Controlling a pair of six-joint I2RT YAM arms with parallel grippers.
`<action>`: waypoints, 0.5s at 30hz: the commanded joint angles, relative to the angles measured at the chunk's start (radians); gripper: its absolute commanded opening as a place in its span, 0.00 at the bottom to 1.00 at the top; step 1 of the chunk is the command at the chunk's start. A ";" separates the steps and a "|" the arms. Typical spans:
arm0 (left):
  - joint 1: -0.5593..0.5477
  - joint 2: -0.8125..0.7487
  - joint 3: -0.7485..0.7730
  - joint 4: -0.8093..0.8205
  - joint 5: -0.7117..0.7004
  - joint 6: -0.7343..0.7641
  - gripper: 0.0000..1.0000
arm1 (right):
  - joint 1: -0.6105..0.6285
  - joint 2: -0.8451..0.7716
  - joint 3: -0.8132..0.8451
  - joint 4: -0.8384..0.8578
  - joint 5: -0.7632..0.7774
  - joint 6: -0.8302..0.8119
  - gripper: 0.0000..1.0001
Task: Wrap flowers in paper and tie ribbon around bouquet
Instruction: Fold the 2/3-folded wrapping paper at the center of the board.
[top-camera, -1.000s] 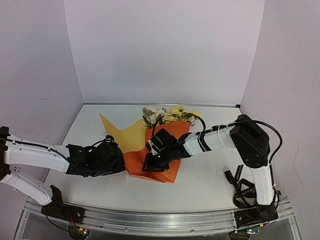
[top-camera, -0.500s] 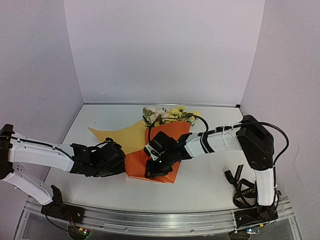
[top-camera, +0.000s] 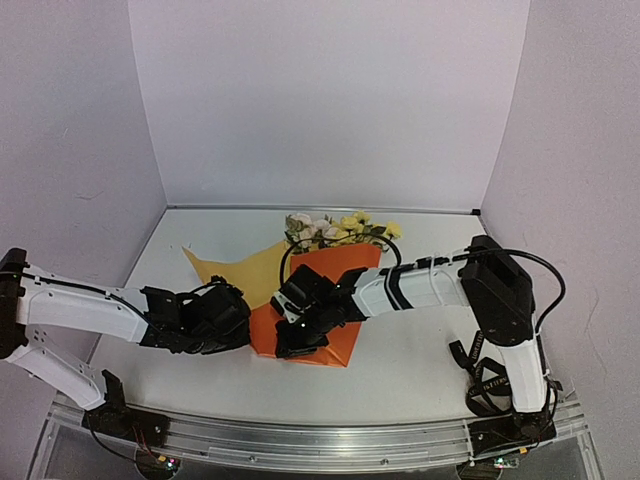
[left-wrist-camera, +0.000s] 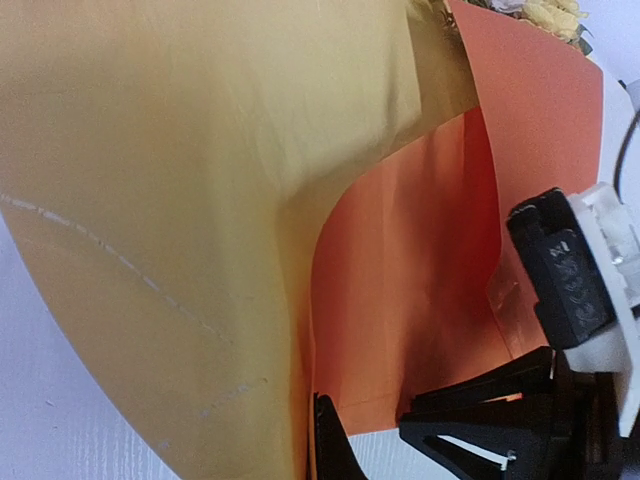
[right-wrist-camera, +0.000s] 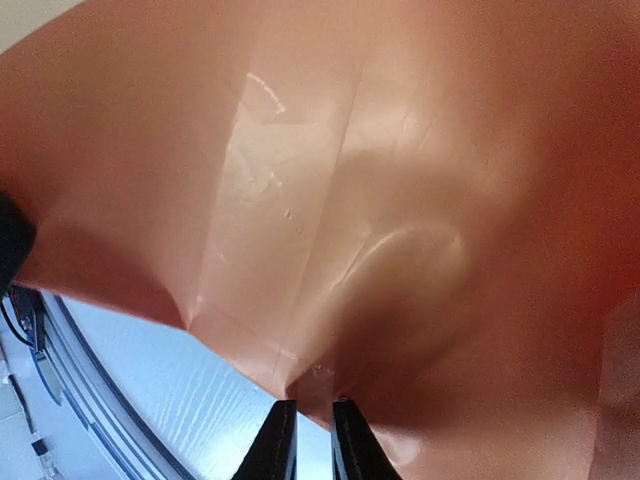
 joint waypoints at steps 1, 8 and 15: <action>0.001 -0.009 0.019 0.017 0.002 0.004 0.00 | 0.000 0.051 0.052 0.006 -0.016 0.044 0.15; 0.000 -0.021 0.026 0.036 0.011 0.031 0.00 | -0.001 0.092 0.073 -0.015 -0.013 0.068 0.15; -0.001 -0.028 0.051 0.081 0.041 0.111 0.00 | 0.008 0.096 0.092 -0.118 0.044 0.041 0.17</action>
